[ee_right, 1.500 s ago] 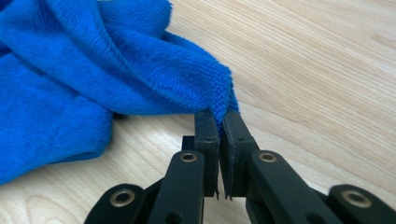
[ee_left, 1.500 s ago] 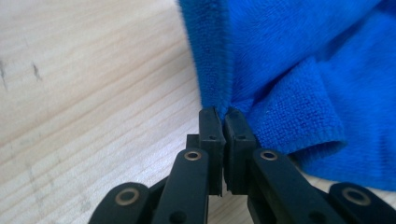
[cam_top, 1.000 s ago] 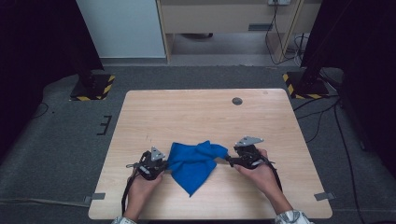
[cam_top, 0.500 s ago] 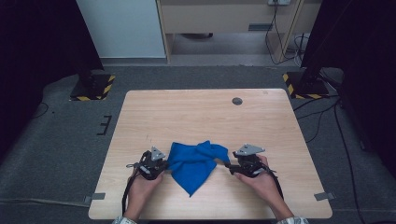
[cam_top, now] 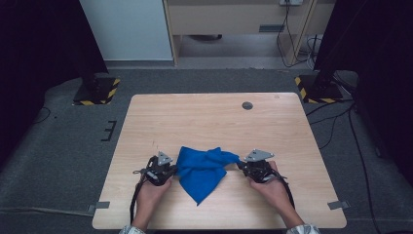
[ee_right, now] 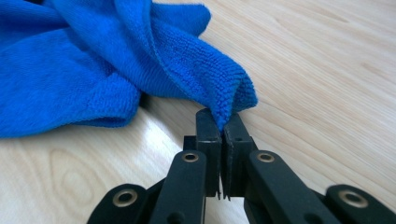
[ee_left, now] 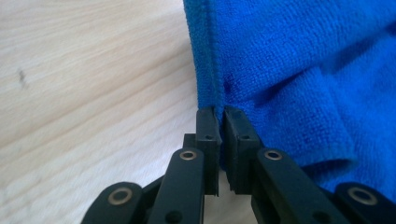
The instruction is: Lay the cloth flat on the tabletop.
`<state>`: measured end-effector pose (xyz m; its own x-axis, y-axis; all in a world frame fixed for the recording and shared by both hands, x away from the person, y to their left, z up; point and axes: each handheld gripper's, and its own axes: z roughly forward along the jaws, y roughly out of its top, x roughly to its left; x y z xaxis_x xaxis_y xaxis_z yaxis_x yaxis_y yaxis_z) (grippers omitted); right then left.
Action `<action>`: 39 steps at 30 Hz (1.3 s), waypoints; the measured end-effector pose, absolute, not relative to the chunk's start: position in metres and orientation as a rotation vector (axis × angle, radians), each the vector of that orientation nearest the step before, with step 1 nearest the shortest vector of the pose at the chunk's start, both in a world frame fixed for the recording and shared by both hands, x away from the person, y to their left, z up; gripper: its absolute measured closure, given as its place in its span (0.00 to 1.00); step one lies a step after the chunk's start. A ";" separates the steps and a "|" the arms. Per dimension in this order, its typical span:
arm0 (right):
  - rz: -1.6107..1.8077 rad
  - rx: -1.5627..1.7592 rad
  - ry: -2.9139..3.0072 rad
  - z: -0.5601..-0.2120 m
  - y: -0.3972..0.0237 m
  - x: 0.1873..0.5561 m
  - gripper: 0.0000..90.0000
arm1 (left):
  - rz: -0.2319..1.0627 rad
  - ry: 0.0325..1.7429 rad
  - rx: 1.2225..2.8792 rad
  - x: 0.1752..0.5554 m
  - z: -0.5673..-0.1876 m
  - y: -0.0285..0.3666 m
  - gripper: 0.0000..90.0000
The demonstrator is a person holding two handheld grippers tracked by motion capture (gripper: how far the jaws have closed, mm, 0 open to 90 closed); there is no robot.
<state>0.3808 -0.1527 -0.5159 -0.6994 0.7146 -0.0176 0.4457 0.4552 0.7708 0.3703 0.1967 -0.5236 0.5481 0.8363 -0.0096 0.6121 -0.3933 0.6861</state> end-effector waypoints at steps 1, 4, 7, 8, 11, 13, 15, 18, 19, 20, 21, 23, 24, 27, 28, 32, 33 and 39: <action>1.104 0.988 2.371 -0.513 -0.156 0.379 0.98 | 0.449 1.156 2.137 0.371 -0.524 0.195 0.94; 1.096 1.003 2.372 -0.505 -0.171 0.369 0.98 | 0.411 1.153 2.127 0.373 -0.524 0.190 0.93; 1.075 1.000 2.381 -0.499 -0.183 0.359 0.99 | 0.389 1.140 2.136 0.373 -0.524 0.186 0.93; 1.071 1.005 2.389 -0.498 -0.188 0.356 0.99 | 0.390 1.133 2.142 0.373 -0.523 0.185 0.93; 1.081 1.021 2.385 -0.497 -0.197 0.351 0.98 | 0.392 1.120 2.148 0.371 -0.523 0.181 0.89; 1.104 1.046 2.371 -0.498 -0.200 0.353 0.98 | 0.400 1.121 2.145 0.371 -0.524 0.179 0.85; 1.121 1.052 2.359 -0.498 -0.200 0.357 0.98 | 0.405 1.122 2.139 0.372 -0.524 0.179 0.77; 1.123 1.064 2.361 -0.500 -0.197 0.361 0.98 | 0.423 1.127 2.133 0.373 -0.523 0.181 0.66; 1.118 1.060 2.361 -0.501 -0.197 0.362 0.98 | 0.430 1.124 2.124 0.373 -0.521 0.182 0.65; 1.113 1.065 2.364 -0.502 -0.197 0.362 0.98 | 0.432 1.122 2.113 0.374 -0.519 0.183 0.63; 1.109 1.074 2.366 -0.503 -0.197 0.362 0.98 | 0.432 1.116 2.103 0.375 -0.517 0.183 0.62; 1.100 1.075 2.376 -0.504 -0.197 0.362 0.98 | 0.455 1.095 2.095 0.375 -0.512 0.183 0.58; 1.098 1.070 2.376 -0.504 -0.196 0.362 0.98 | 0.461 1.083 2.097 0.376 -0.509 0.182 0.57; 1.086 1.056 2.389 -0.504 -0.195 0.361 0.98 | 0.465 1.058 2.085 0.384 -0.501 0.178 0.52; 1.085 1.055 2.388 -0.505 -0.195 0.361 0.98 | 0.473 1.049 2.080 0.388 -0.498 0.176 0.51; 1.090 1.057 2.385 -0.505 -0.195 0.363 0.98 | 0.491 1.038 2.099 0.407 -0.494 0.167 0.47; 1.091 1.058 2.385 -0.505 -0.196 0.363 0.98 | 0.492 1.041 2.108 0.412 -0.494 0.165 0.46; 1.112 1.057 2.375 -0.503 -0.195 0.363 0.98 | 0.455 1.047 2.152 0.433 -0.498 0.152 0.45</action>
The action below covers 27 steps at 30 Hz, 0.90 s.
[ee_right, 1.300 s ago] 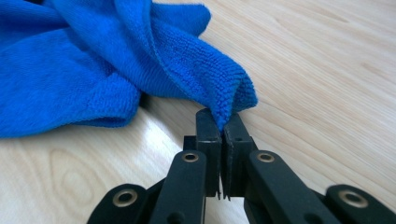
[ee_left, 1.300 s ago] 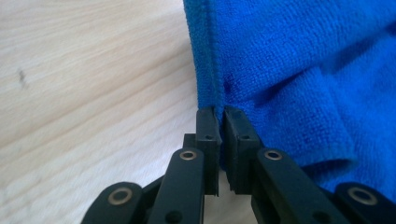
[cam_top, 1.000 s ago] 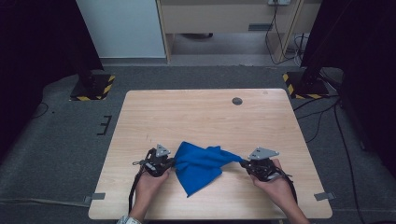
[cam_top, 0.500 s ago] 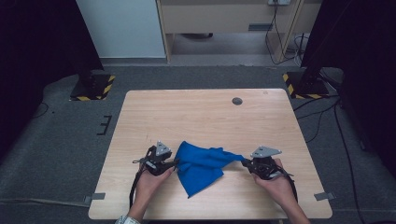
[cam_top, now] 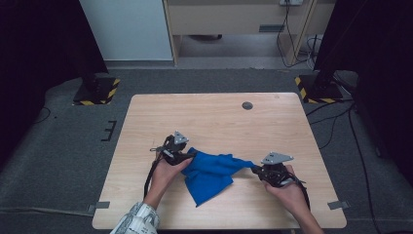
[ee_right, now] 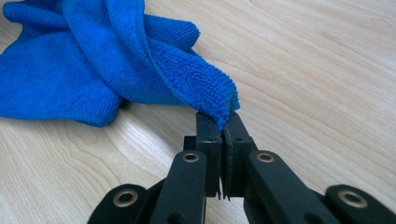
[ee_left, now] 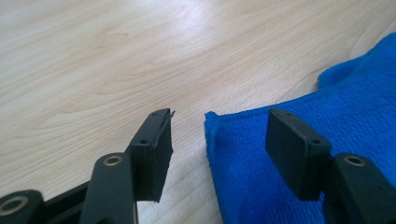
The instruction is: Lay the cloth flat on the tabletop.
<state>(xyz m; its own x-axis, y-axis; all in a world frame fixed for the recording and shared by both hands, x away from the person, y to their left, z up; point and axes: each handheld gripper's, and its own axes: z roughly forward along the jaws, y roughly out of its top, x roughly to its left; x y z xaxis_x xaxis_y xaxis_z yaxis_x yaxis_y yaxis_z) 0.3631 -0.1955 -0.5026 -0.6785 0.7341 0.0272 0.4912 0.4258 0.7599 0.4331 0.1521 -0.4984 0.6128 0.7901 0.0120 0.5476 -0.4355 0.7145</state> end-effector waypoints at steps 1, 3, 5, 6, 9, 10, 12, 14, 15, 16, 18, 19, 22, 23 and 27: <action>1.115 1.054 2.376 -0.502 -0.195 0.363 0.98 | 0.450 1.056 2.161 0.435 -0.500 0.151 0.45; 1.116 1.052 2.372 -0.502 -0.195 0.364 0.98 | 0.425 1.077 2.169 0.440 -0.503 0.148 0.45; 1.117 1.046 2.374 -0.502 -0.194 0.364 0.98 | 0.430 1.079 2.200 0.443 -0.505 0.147 0.48; 1.118 1.046 2.377 -0.501 -0.194 0.364 0.98 | 0.420 1.081 2.207 0.444 -0.507 0.147 0.51; 1.128 1.048 2.373 -0.501 -0.194 0.366 0.98 | 0.399 1.094 2.208 0.447 -0.510 0.148 0.58; 1.128 1.047 2.376 -0.501 -0.194 0.366 0.98 | 0.395 1.096 2.203 0.447 -0.510 0.148 0.65; 1.127 1.046 2.378 -0.502 -0.194 0.367 0.98 | 0.394 1.081 2.192 0.447 -0.508 0.148 0.77; 1.133 1.053 2.379 -0.503 -0.195 0.367 0.98 | 0.383 1.060 2.188 0.446 -0.505 0.147 0.89; 1.135 1.064 2.381 -0.503 -0.196 0.368 0.98 | 0.381 1.054 2.191 0.446 -0.504 0.147 0.93; 1.136 1.065 2.379 -0.503 -0.196 0.368 0.97 | 0.378 1.050 2.188 0.445 -0.503 0.147 0.95; 1.142 1.071 2.377 -0.504 -0.196 0.369 0.97 | 0.411 1.050 2.176 0.442 -0.501 0.148 0.97; 1.133 1.073 2.383 -0.505 -0.195 0.370 0.97 | 0.427 1.051 2.168 0.440 -0.499 0.149 0.97; 1.113 1.085 2.395 -0.511 -0.193 0.374 0.97 | 0.492 1.062 2.146 0.433 -0.495 0.154 0.97; 1.112 1.086 2.402 -0.513 -0.192 0.377 0.96 | 0.503 1.066 2.143 0.431 -0.494 0.156 0.97; 1.111 1.095 2.400 -0.517 -0.188 0.386 0.95 | 0.518 1.080 2.119 0.426 -0.492 0.167 0.97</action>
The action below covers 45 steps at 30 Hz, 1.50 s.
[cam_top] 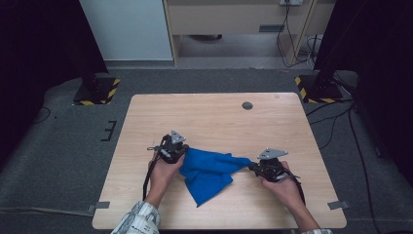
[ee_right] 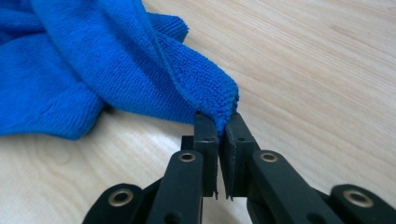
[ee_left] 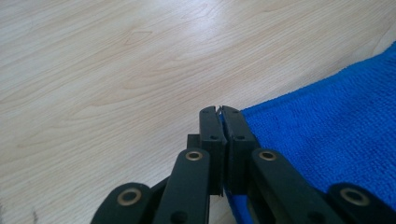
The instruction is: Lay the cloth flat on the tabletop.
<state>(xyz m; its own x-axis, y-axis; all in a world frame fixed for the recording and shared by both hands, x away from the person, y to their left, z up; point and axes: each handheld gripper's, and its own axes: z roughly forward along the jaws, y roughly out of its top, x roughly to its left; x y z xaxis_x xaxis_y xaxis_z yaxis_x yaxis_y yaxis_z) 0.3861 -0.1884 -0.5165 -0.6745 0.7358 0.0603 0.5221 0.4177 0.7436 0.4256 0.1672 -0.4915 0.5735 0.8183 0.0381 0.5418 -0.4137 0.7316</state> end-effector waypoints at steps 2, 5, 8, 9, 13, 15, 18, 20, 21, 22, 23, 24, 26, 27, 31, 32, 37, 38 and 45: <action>1.118 1.102 2.393 -0.518 -0.187 0.389 0.93 | 0.519 1.080 2.114 0.424 -0.491 0.170 0.97; 1.113 1.090 2.393 -0.521 -0.185 0.392 0.90 | 0.517 1.076 2.107 0.422 -0.490 0.171 0.97; 1.110 1.073 2.380 -0.522 -0.184 0.393 0.83 | 0.516 1.072 2.092 0.422 -0.488 0.171 0.97; 1.118 1.069 2.372 -0.521 -0.184 0.393 0.80 | 0.518 1.070 2.089 0.422 -0.487 0.170 0.97; 1.141 1.082 2.332 -0.519 -0.185 0.394 0.67 | 0.522 1.061 2.089 0.421 -0.485 0.168 0.97; 1.151 1.094 2.321 -0.519 -0.186 0.395 0.61 | 0.526 1.061 2.087 0.421 -0.484 0.167 0.97; 1.166 1.084 2.306 -0.517 -0.185 0.394 0.57 | 0.530 1.055 2.078 0.420 -0.483 0.165 0.97; 1.177 1.063 2.286 -0.513 -0.184 0.393 0.61 | 0.533 1.056 2.074 0.420 -0.482 0.165 0.97; 1.192 1.064 2.278 -0.511 -0.184 0.392 0.67 | 0.537 1.055 2.073 0.420 -0.481 0.165 0.97; 1.201 1.060 2.267 -0.508 -0.184 0.391 0.72 | 0.542 1.057 2.066 0.420 -0.481 0.166 0.97; 1.219 1.066 2.254 -0.506 -0.185 0.390 0.81 | 0.541 1.062 2.057 0.419 -0.480 0.167 0.97; 1.237 1.073 2.255 -0.503 -0.187 0.389 0.87 | 0.538 1.066 2.045 0.419 -0.479 0.168 0.97; 1.219 1.094 2.258 -0.503 -0.188 0.389 0.92 | 0.538 1.072 2.032 0.420 -0.478 0.170 0.97; 1.222 1.098 2.256 -0.503 -0.188 0.389 0.94 | 0.539 1.072 2.029 0.420 -0.478 0.171 0.97; 1.241 1.084 2.262 -0.502 -0.189 0.389 0.97 | 0.549 1.074 2.023 0.419 -0.475 0.172 0.97; 1.257 1.073 2.254 -0.498 -0.189 0.388 0.98 | 0.554 1.077 2.012 0.419 -0.474 0.174 0.97; 1.274 1.065 2.242 -0.486 -0.190 0.384 0.98 | 0.565 1.081 1.982 0.416 -0.470 0.176 0.97; 1.289 1.063 2.226 -0.477 -0.191 0.381 0.98 | 0.570 1.075 1.968 0.414 -0.467 0.176 0.97; 1.285 1.046 2.206 -0.454 -0.197 0.372 0.98 | 0.582 1.054 1.944 0.410 -0.459 0.175 0.97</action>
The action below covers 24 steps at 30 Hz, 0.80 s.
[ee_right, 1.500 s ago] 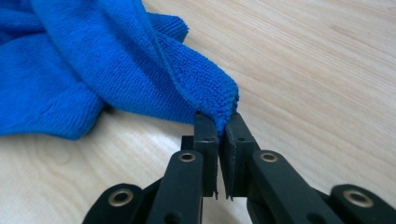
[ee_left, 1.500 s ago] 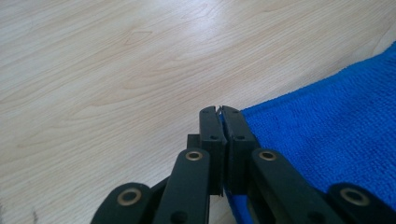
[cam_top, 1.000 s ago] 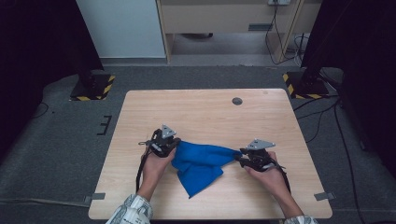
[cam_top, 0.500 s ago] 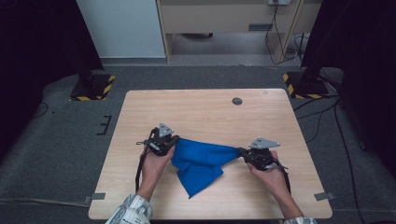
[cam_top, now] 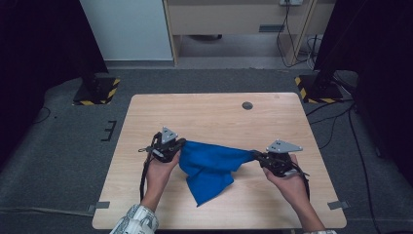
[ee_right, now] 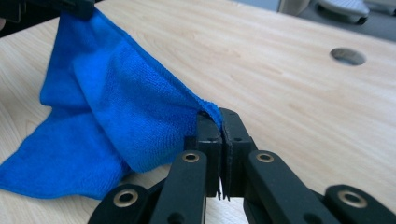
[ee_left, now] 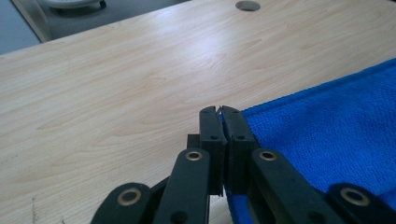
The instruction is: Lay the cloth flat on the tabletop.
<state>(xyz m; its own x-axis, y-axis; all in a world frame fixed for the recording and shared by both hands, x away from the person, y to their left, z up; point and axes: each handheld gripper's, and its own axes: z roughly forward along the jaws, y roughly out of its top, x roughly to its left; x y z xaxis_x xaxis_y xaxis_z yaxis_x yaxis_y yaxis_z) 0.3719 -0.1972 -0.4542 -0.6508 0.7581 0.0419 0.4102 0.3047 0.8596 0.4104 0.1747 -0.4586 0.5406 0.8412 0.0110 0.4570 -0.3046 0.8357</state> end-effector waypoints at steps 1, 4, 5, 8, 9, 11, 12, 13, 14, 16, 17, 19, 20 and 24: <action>1.288 1.044 2.199 -0.451 -0.198 0.371 0.98 | 0.583 1.049 1.939 0.410 -0.456 0.174 0.97; 1.302 1.036 2.172 -0.438 -0.200 0.366 0.98 | 0.593 1.029 1.933 0.407 -0.448 0.171 0.97; 1.302 1.029 2.165 -0.431 -0.201 0.363 0.98 | 0.600 1.018 1.932 0.406 -0.443 0.169 0.97; 1.303 1.020 2.159 -0.425 -0.203 0.361 0.98 | 0.604 1.008 1.927 0.404 -0.438 0.168 0.97; 1.295 1.010 2.154 -0.416 -0.204 0.357 0.98 | 0.607 1.001 1.924 0.403 -0.435 0.167 0.97; 1.283 1.008 2.153 -0.409 -0.204 0.354 0.98 | 0.616 0.985 1.925 0.401 -0.429 0.167 0.97; 1.283 1.008 2.153 -0.409 -0.204 0.354 0.98 | 0.616 0.985 1.925 0.401 -0.429 0.167 0.97; 1.272 0.993 2.150 -0.399 -0.203 0.349 0.98 | 0.623 0.975 1.916 0.399 -0.423 0.166 0.97; 1.268 0.983 2.154 -0.396 -0.203 0.347 0.98 | 0.626 0.969 1.915 0.398 -0.420 0.166 0.97; 1.268 0.980 2.150 -0.391 -0.202 0.345 0.98 | 0.627 0.966 1.911 0.398 -0.417 0.166 0.97; 1.262 0.976 2.155 -0.386 -0.202 0.343 0.98 | 0.625 0.963 1.907 0.398 -0.416 0.166 0.97; 1.245 0.965 2.160 -0.376 -0.198 0.340 0.98 | 0.618 0.957 1.910 0.399 -0.414 0.166 0.97; 1.245 0.965 2.160 -0.376 -0.198 0.340 0.98 | 0.618 0.957 1.910 0.399 -0.414 0.166 0.97; 1.246 0.966 2.150 -0.378 -0.195 0.350 0.98 | 0.621 0.965 1.915 0.400 -0.416 0.166 0.97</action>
<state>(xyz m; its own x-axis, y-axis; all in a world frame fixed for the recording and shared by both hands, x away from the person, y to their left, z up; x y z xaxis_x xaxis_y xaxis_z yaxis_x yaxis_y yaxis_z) 0.3504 -0.1955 -0.3784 -0.6412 0.7658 -0.0494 0.3382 0.3397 0.8776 0.3996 0.1656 -0.4164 0.5735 0.8180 0.0440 0.3795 -0.3129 0.8707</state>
